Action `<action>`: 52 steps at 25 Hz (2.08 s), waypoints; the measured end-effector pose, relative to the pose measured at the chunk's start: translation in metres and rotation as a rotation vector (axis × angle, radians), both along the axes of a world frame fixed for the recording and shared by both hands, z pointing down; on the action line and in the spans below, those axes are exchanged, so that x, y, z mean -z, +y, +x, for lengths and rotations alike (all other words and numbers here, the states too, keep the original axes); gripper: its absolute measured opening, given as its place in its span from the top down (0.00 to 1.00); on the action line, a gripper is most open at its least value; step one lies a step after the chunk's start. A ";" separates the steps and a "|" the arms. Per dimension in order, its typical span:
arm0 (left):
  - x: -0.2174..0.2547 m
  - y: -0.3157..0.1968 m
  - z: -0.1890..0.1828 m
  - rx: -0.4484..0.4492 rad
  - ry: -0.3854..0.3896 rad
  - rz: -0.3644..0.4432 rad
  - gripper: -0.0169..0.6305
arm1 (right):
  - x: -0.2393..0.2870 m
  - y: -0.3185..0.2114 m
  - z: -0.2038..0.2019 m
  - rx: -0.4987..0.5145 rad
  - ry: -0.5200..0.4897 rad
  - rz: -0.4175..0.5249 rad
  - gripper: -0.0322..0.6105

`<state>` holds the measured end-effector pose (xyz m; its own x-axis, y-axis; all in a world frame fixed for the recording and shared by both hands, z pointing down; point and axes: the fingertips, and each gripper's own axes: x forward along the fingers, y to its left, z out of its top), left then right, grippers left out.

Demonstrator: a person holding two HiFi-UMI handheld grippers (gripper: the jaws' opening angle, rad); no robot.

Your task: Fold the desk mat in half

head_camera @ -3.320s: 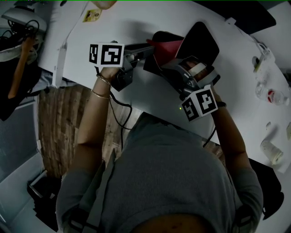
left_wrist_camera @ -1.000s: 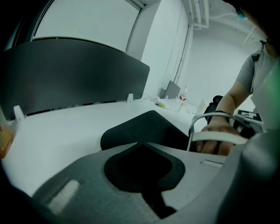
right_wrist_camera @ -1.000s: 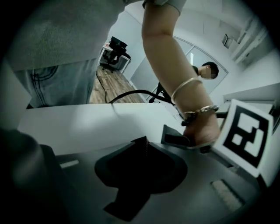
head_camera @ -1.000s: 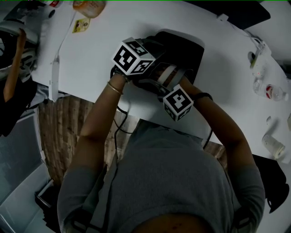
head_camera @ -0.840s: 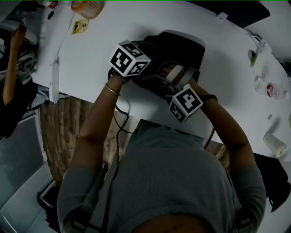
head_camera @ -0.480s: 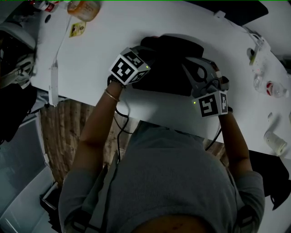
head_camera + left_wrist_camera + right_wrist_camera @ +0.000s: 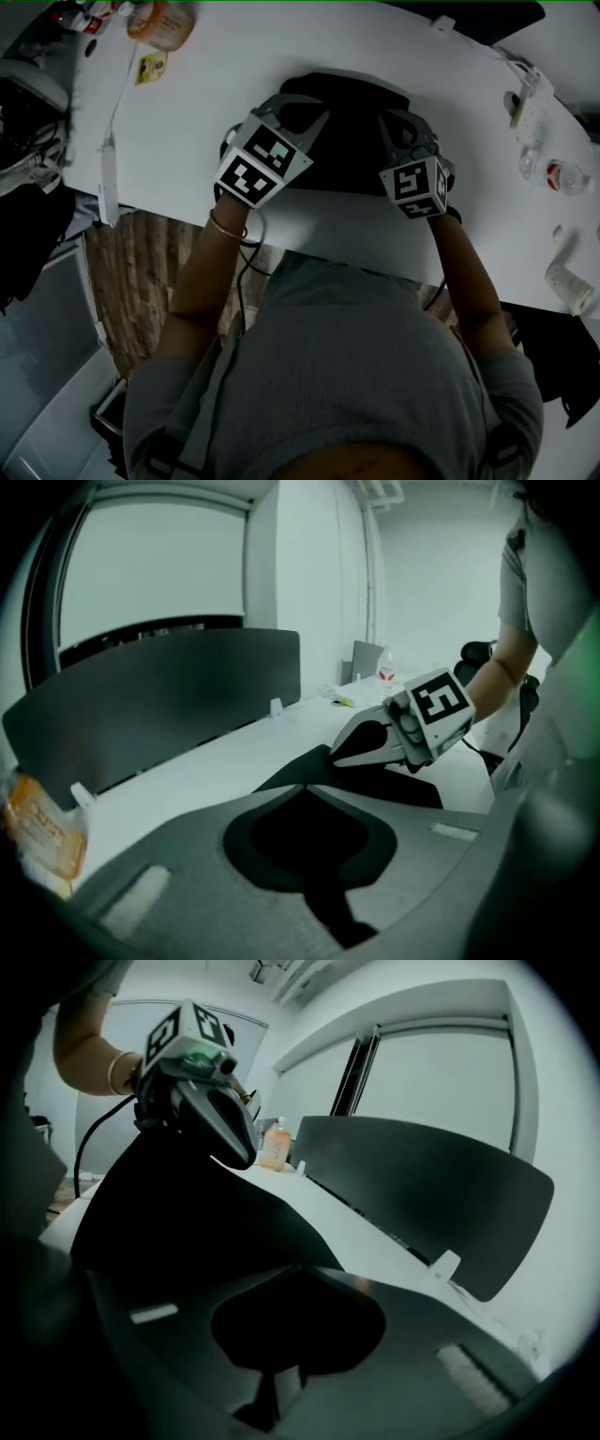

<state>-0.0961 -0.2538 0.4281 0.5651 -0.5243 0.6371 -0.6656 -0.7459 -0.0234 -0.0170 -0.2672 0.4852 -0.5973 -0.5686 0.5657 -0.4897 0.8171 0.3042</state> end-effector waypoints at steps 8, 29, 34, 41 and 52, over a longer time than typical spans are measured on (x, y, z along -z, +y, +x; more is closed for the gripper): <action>-0.058 0.014 -0.003 -0.074 -0.001 -0.047 0.97 | -0.007 -0.001 0.000 -0.076 -0.033 -0.053 0.97; 0.048 0.017 -0.059 0.233 0.285 0.387 0.97 | 0.093 0.007 0.021 -0.281 -0.406 0.095 0.95; 0.096 0.032 -0.056 0.270 0.315 0.477 0.97 | 0.140 0.024 0.025 -0.335 -0.550 0.132 0.95; 0.122 0.045 -0.045 0.270 0.392 0.499 0.97 | 0.169 0.050 0.017 -0.293 -0.572 0.180 0.95; 0.130 0.048 -0.040 0.283 0.390 0.504 0.97 | 0.185 0.050 0.016 -0.298 -0.613 0.190 0.95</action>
<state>-0.1363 -0.2063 0.2982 0.5009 -0.8637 0.0555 -0.8632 -0.5032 -0.0409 -0.0015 -0.2167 0.3005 -0.5800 -0.8130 0.0516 -0.8130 0.5816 0.0260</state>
